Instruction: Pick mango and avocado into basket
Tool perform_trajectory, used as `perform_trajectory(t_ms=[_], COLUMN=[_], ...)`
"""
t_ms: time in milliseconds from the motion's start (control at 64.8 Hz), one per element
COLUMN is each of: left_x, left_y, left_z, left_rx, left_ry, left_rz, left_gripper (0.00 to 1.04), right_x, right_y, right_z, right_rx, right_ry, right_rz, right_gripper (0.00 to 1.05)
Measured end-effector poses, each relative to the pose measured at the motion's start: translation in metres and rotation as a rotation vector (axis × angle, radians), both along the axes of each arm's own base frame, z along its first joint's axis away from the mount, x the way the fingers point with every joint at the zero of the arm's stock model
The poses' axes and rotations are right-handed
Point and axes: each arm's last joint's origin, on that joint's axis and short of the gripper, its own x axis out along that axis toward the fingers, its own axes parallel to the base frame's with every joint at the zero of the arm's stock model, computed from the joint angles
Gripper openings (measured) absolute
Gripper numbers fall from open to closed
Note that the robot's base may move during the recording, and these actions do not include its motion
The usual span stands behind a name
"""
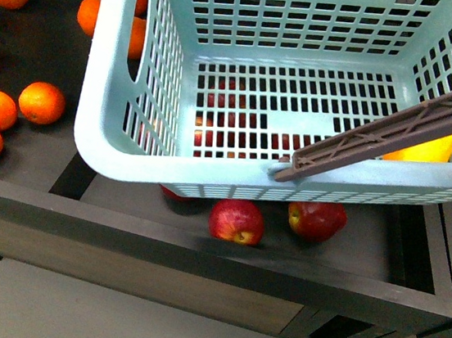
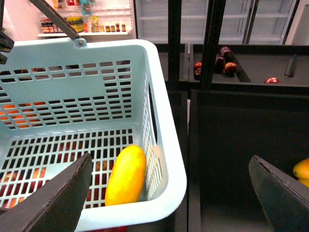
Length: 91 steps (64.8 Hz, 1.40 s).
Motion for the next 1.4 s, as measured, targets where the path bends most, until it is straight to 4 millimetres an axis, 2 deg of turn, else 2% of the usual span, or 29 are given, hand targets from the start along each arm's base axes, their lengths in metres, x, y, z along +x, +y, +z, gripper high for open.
perform_trajectory(t_ms=[123,1405], left_x=[-0.0035,0.0009], left_y=[-0.0041,0.0011], left_z=[0.0001,0.0001], left_rx=[-0.009,0.001], left_ry=[0.008,-0.003], left_rz=[-0.026,0.001], left_gripper=[0.16,0.16], right_x=[0.0000,-0.0002], right_y=[0.0000,0.0005], right_z=[0.0000,-0.0003], right_rx=[0.000,0.000], right_ry=[0.000,0.002], right_rz=[-0.001,0.005], right_gripper=[0.96,0.96])
